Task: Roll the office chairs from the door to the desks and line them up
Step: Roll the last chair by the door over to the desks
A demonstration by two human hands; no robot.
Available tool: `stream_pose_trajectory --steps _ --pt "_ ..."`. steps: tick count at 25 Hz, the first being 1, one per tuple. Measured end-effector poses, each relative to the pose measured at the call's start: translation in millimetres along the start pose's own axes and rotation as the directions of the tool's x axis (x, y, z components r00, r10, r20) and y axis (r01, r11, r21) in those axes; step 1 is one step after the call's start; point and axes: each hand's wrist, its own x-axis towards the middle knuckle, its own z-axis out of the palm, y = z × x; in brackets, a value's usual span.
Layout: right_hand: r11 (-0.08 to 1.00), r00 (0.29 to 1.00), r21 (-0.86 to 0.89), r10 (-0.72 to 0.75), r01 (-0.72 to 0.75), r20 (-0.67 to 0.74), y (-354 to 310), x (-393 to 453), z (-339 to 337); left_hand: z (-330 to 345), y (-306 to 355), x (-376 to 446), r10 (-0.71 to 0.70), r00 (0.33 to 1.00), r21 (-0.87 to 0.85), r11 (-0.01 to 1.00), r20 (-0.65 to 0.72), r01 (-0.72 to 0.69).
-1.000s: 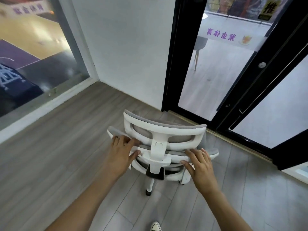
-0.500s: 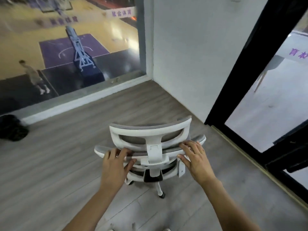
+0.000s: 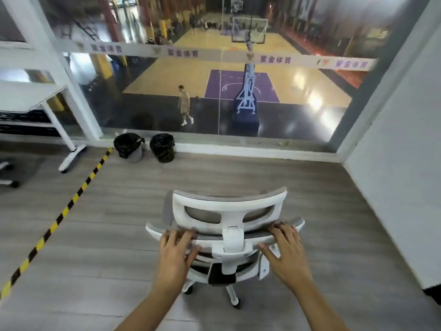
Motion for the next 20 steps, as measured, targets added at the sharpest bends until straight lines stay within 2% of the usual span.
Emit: stream_pose_trajectory --steps 2,10,20 --pt "0.998 0.999 0.032 -0.046 0.045 0.025 -46 30 35 -32 -45 11 -0.066 0.997 0.002 0.998 -0.044 0.066" --pt "0.97 0.971 0.143 -0.214 0.199 0.103 -232 135 168 -147 -230 44 -0.168 0.97 0.11 0.976 -0.178 0.189" --pt "0.851 0.877 0.334 -0.465 0.405 0.123 -460 284 341 -276 -442 109 -0.37 0.862 0.14 0.888 -0.347 0.437"
